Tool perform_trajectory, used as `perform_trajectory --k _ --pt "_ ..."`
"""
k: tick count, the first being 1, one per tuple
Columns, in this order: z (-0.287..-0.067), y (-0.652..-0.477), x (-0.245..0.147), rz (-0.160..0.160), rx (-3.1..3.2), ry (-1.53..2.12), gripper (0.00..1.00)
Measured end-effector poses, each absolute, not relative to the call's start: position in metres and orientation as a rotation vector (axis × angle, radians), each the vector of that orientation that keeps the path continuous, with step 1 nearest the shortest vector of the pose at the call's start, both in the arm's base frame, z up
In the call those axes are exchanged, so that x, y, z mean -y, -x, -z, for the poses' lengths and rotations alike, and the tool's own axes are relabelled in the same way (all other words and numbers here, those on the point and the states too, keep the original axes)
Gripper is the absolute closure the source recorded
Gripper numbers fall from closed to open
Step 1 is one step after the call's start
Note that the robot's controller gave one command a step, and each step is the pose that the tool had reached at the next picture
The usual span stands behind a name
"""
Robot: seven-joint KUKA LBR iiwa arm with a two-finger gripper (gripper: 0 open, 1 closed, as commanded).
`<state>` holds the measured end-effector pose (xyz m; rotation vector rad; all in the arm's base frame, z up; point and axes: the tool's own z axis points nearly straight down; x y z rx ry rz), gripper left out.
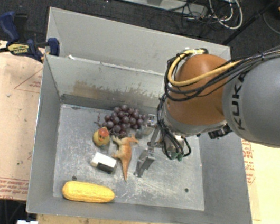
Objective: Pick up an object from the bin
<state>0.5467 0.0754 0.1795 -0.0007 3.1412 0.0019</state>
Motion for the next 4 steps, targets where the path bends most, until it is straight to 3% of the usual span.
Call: perform_trajectory --k 1,2,3,4 --pt "-0.136 -0.586 -0.081 -0.003 -3.129 0.123 0.00" --pt "-0.131 -0.608 -0.074 -0.002 -3.105 0.473 0.00" --pt "-0.149 -0.650 -0.085 -0.002 -3.132 0.192 0.00" --pt "-0.087 -0.659 -0.072 -0.002 -3.094 0.474 0.00"
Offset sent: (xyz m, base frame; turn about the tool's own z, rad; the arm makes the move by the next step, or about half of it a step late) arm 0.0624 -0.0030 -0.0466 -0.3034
